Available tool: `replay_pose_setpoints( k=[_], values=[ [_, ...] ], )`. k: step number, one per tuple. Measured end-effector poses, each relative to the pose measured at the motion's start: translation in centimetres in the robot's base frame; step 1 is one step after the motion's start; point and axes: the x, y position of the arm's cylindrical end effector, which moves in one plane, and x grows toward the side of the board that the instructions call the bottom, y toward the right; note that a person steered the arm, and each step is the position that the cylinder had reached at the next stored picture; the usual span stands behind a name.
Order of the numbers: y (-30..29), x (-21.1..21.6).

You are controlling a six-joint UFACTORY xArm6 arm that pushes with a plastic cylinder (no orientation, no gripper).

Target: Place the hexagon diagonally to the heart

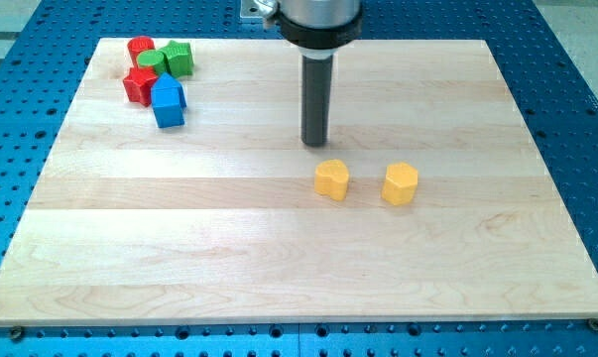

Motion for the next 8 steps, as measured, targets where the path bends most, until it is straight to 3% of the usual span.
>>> replay_pose_setpoints(
  k=[3,4,6,7,8],
  values=[
    [16.7,11.7],
    [14.3,7.8],
    [5.4,9.5],
    [11.2,12.0],
    [10.8,10.4]
  ],
)
